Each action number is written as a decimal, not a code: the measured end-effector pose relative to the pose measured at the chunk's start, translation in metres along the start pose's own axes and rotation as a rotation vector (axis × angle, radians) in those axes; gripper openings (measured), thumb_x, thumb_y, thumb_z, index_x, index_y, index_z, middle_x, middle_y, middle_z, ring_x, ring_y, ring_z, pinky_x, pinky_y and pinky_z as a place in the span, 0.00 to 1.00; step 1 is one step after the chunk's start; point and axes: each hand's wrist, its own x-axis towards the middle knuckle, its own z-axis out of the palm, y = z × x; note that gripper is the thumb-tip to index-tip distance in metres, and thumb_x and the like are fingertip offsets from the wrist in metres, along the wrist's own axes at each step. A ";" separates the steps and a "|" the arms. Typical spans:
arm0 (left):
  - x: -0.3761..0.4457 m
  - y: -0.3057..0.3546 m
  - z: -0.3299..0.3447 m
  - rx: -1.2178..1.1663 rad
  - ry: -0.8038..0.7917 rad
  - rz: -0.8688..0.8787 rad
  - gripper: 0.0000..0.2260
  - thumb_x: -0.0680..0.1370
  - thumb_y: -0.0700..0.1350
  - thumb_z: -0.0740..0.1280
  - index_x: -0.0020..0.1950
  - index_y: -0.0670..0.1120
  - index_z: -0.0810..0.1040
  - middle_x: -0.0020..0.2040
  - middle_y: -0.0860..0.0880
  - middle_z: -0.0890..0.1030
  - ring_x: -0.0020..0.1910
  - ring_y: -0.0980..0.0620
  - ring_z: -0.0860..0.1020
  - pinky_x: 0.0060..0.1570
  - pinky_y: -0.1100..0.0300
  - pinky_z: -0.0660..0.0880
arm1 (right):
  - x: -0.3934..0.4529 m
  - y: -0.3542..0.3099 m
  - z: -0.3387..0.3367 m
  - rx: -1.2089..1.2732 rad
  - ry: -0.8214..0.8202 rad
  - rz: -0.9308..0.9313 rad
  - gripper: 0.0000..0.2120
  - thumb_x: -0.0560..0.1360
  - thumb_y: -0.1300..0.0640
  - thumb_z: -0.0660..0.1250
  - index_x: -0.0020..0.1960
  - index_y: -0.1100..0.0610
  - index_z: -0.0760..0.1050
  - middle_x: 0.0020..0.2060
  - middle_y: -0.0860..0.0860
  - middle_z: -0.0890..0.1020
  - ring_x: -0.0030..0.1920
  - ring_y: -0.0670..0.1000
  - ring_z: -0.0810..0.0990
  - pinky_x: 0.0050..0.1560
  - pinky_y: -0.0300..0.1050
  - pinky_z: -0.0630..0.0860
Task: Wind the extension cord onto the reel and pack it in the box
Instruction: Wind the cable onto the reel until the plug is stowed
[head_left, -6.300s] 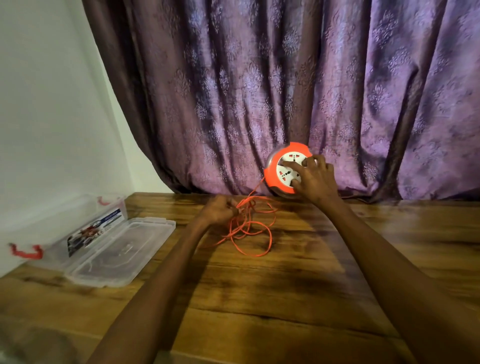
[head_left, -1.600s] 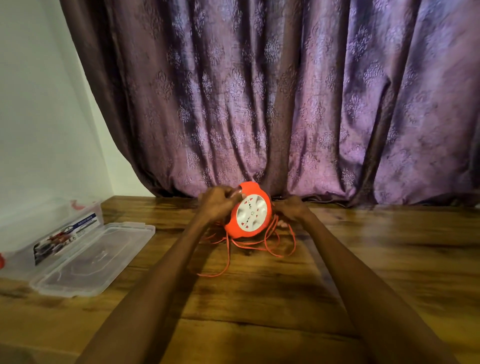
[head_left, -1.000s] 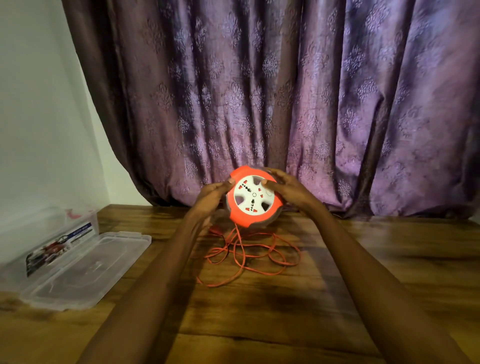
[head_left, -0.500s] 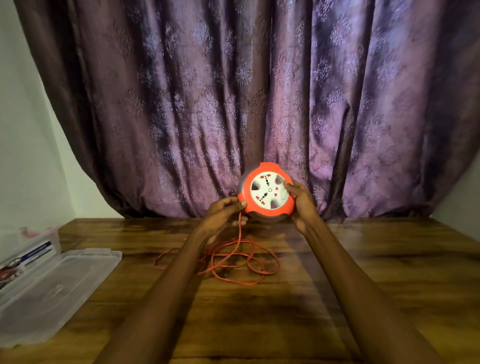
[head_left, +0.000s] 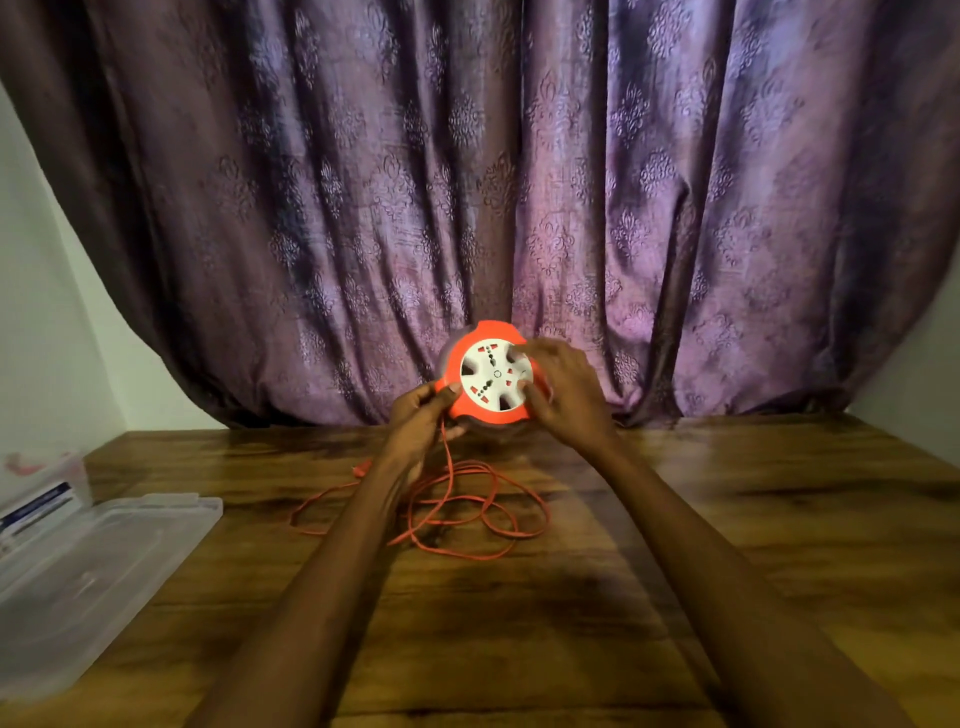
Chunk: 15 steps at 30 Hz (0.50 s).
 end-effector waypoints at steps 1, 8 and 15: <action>0.001 0.000 -0.003 0.006 0.006 0.001 0.13 0.76 0.42 0.71 0.59 0.38 0.79 0.54 0.39 0.82 0.51 0.47 0.79 0.40 0.55 0.82 | -0.001 0.001 0.001 -0.196 -0.088 -0.139 0.23 0.75 0.49 0.63 0.70 0.43 0.70 0.64 0.49 0.74 0.63 0.53 0.71 0.57 0.50 0.69; -0.006 0.007 -0.002 0.125 -0.025 0.048 0.11 0.77 0.39 0.69 0.59 0.41 0.80 0.43 0.51 0.85 0.39 0.58 0.82 0.34 0.63 0.80 | 0.015 -0.017 0.002 -0.598 -0.277 -0.229 0.30 0.67 0.43 0.70 0.68 0.39 0.70 0.49 0.53 0.81 0.50 0.58 0.77 0.47 0.53 0.71; -0.008 -0.001 0.010 0.042 -0.043 0.082 0.15 0.75 0.37 0.70 0.62 0.42 0.80 0.51 0.45 0.84 0.44 0.52 0.82 0.41 0.57 0.80 | 0.028 -0.052 -0.002 -0.376 -0.226 0.411 0.30 0.67 0.35 0.68 0.66 0.44 0.69 0.51 0.58 0.83 0.54 0.61 0.81 0.54 0.52 0.72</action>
